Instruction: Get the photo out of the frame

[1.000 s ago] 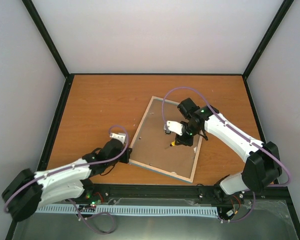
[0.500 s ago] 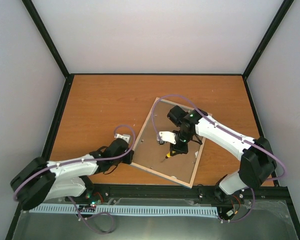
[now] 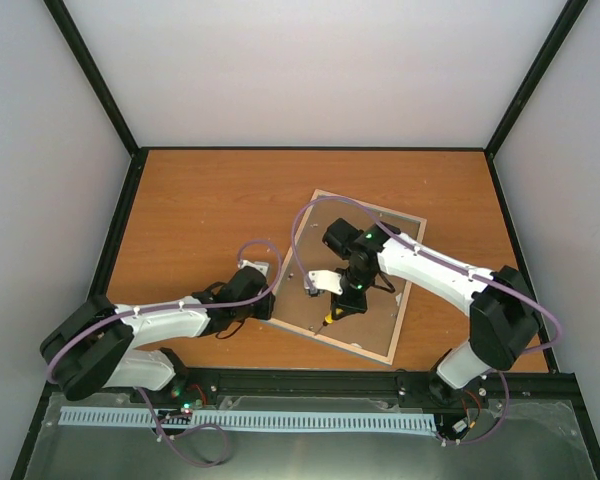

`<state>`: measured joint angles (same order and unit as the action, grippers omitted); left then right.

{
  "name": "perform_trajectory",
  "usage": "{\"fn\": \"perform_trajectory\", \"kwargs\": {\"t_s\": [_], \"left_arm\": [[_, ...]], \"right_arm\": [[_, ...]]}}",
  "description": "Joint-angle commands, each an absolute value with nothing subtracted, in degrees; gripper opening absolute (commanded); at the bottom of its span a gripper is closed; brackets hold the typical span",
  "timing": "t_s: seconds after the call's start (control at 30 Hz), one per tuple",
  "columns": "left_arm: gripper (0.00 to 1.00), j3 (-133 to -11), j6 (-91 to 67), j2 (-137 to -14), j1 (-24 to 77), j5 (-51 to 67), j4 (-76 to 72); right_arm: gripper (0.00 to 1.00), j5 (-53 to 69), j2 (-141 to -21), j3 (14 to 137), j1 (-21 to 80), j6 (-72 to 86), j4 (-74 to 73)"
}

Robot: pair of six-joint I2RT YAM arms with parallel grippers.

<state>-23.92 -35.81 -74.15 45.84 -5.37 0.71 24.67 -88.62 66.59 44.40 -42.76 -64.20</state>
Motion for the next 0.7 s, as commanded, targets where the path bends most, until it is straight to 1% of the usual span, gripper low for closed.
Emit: {"fn": "perform_trajectory", "kwargs": {"t_s": [0.0, 0.17, 0.3, 0.67], "left_arm": [[0.01, -24.45, -36.91, -72.41, 44.84, -4.94, -2.43], [0.01, -24.59, -36.78, -72.82, 44.66, -4.66, -2.63], [0.01, -24.66, -36.74, -72.94, 44.59, -4.43, -2.63], [0.01, -24.09, -37.0, -72.29, 44.55, -4.57, -2.74]], "right_arm": [[0.03, 23.37, -89.19, 67.27, 44.91, -42.86, -63.71], [0.03, 21.66, -87.81, 69.04, 44.91, -43.09, -63.82], [0.03, 18.88, -88.98, 68.88, 44.91, -42.68, -63.38], [0.03, 22.37, -91.72, 69.16, 45.0, -43.05, -64.18]]}}
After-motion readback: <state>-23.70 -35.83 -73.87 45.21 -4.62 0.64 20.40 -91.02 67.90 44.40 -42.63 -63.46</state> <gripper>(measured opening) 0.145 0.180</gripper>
